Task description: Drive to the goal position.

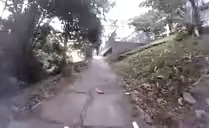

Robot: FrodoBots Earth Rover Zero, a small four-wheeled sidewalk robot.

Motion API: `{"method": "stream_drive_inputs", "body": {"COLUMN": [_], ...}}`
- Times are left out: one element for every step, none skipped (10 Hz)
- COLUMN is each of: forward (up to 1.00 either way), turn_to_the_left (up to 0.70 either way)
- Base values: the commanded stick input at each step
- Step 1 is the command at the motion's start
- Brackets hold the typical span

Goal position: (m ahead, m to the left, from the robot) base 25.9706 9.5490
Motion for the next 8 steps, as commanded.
{"method": "stream_drive_inputs", "body": {"forward": [0.70, 0.70, 0.70, 0.70, 0.70, 0.70, 0.70, 0.70], "turn_to_the_left": [0.03, 0.03, 0.03, 0.03, 0.03, 0.03, 0.03, 0.03]}}
